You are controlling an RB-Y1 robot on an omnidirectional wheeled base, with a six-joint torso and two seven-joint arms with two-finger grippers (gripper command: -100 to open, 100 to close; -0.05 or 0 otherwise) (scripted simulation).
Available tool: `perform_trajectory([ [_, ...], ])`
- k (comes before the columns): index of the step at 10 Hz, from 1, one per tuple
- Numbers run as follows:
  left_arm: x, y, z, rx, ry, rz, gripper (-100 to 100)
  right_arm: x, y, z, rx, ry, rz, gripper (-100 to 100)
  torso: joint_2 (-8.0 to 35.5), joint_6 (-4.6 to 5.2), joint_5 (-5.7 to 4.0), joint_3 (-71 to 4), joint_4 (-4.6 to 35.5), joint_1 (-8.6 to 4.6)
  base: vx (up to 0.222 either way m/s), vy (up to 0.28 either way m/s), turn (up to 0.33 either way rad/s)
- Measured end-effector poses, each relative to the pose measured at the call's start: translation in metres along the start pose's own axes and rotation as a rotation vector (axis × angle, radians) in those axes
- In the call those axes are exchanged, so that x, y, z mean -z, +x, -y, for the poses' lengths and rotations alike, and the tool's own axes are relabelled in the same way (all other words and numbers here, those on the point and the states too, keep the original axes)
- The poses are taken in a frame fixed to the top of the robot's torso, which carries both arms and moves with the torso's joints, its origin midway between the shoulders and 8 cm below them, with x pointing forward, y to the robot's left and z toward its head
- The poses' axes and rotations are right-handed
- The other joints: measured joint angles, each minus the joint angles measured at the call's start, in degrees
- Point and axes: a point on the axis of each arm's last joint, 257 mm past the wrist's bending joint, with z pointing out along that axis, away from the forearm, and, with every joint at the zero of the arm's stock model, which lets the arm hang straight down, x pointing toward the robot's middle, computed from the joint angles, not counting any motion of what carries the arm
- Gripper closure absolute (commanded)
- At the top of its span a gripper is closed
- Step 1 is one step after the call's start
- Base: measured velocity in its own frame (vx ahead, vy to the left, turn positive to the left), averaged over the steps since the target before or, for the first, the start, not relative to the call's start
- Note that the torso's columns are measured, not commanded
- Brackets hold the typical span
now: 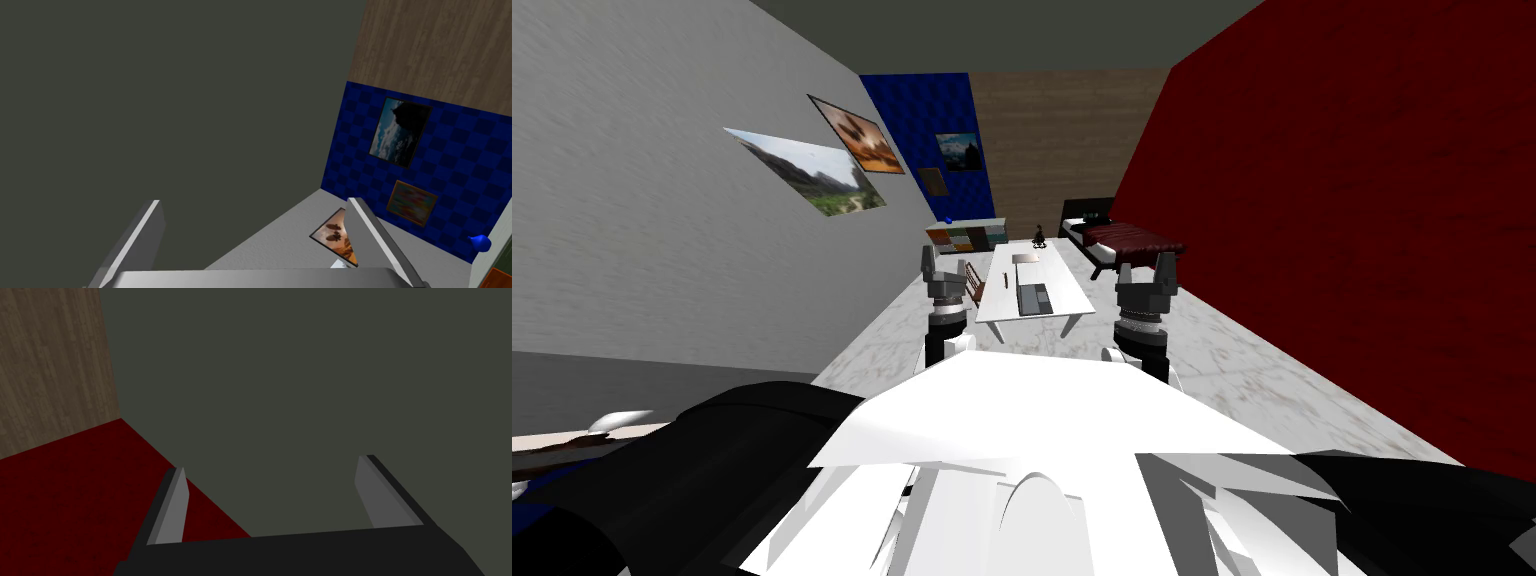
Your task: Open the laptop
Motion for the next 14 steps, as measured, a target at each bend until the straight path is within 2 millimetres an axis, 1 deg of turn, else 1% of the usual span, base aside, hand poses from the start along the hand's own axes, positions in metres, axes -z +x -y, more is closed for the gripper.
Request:
perform_trajectory([
  [1,0.0,0.0,0.0,0.0,0.0,0.0,0,0.0,0.0,0.0,0.0,0.0,0.0,0,2.3,0.0,0.0,-4.7,2.3,0.0,0.0,0.0,0.0],
  [2,0.0,0.0,0.0,0.0,0.0,0.0,0,0.0,0.0,0.0,0.0,0.0,0.0,0,6.0,0.0,0.0,-12.0,6.0,0.0,0.0,0.0,0.0],
  [9,0.0,0.0,0.0,0.0,0.0,0.0,0,0.0,0.0,0.0,0.0,0.0,0.0,0,35.4,0.0,0.0,-70.7,35.4,0.0,0.0,0.0,0.0],
  [10,0.0,0.0,0.0,0.0,0.0,0.0,-100,0.0,0.0,0.0,0.0,0.0,0.0,0,39.6,0.0,0.0,-79.2,39.6,0.0,0.007,-0.009,-0.006],
  [11,0.001,0.002,-0.002,-0.008,-0.008,-0.017,-100,0.0,0.0,0.0,0.0,0.0,0.0,0,41.5,0.0,0.0,-83.1,41.5,-0.02,0.008,-0.019,-0.01],
  [14,0.001,0.007,-0.012,-0.042,-0.05,-0.07,-100,0.0,0.0,0.0,0.0,0.0,0.0,0,42.2,0.0,-0.01,-84.6,42.3,-0.05,0.013,-0.039,-0.016],
])
